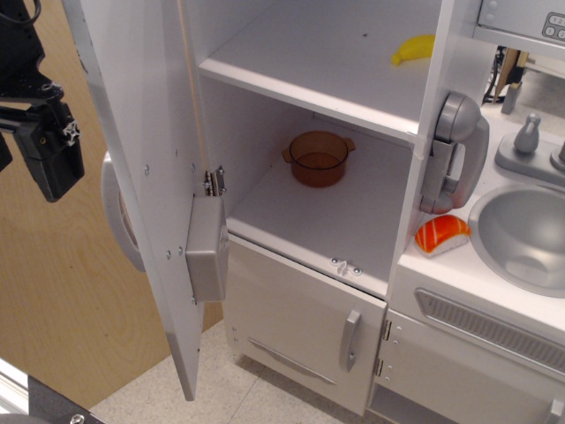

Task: Close fridge

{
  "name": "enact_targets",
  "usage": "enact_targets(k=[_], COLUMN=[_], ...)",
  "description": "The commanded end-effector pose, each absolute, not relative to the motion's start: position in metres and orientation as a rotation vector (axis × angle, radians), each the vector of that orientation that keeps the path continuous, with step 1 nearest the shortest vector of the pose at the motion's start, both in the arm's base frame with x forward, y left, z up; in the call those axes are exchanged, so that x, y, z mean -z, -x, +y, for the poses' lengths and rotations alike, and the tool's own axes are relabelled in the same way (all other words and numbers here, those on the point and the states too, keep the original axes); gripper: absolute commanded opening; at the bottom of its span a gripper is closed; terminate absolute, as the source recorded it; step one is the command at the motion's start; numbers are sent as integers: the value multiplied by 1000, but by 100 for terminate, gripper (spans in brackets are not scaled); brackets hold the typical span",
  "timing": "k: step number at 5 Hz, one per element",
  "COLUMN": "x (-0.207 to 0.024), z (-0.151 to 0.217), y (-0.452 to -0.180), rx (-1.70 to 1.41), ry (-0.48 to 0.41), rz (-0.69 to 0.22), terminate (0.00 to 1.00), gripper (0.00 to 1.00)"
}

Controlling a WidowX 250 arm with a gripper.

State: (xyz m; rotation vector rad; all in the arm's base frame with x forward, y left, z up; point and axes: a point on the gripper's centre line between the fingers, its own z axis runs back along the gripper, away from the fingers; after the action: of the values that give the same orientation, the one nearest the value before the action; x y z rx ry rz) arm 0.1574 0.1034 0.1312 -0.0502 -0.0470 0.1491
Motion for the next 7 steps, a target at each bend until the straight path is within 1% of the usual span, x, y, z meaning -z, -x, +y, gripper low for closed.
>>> enact_targets(k=[1,2,3,4,5,6,7], x=[-131,-136,-136,-137,-134,-130,-124], z=[103,120,138,153,153,136,117], y=[-157,-166,-178,-197,-218,-236,-250], rx=[-149,-162,-198,-255,-296,-267,-229], ry=[50,30,14,-39,-74,-99,-84], rz=[-47,-117,-132,-160,-169,-183,-182], terminate=[0,0,0,0,0,0,0], gripper=[100,100,100,100,100,100,100])
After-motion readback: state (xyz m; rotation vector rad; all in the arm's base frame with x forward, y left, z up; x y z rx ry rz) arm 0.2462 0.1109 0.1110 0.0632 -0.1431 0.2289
